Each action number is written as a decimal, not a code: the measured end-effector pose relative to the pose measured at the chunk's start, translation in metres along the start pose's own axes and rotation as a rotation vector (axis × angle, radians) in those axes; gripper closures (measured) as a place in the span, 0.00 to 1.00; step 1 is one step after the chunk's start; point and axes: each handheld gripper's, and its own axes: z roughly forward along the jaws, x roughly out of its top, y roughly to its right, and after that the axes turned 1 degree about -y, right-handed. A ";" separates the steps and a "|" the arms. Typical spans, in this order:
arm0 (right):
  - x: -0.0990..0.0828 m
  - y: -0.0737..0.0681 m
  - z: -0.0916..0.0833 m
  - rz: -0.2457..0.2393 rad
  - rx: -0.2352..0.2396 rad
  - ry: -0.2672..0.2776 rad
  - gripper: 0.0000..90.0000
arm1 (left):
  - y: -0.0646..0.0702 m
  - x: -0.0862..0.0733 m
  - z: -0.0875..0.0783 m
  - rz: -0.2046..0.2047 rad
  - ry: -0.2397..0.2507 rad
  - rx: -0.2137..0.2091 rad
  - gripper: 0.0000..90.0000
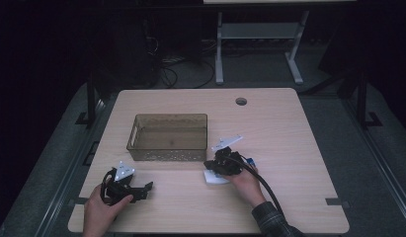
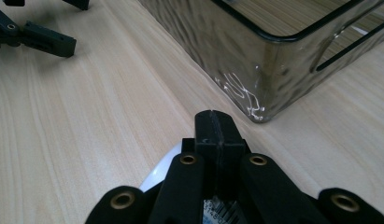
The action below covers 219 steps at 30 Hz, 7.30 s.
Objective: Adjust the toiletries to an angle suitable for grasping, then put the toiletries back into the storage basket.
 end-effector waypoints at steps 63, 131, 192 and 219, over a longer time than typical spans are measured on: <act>-0.049 -0.032 -0.037 -0.017 0.037 -0.077 0.99 | 0.000 0.000 0.000 0.000 0.003 0.001 0.14; -0.113 -0.001 -0.122 0.103 -0.090 -0.016 0.91 | 0.000 0.000 0.000 0.000 0.004 0.001 0.14; -0.034 0.055 -0.059 0.182 -0.189 -0.296 0.21 | 0.000 0.000 0.000 0.000 -0.001 0.001 0.14; -0.036 0.053 -0.050 0.163 -0.225 -0.384 0.36 | 0.000 0.000 0.000 0.000 0.000 0.001 0.14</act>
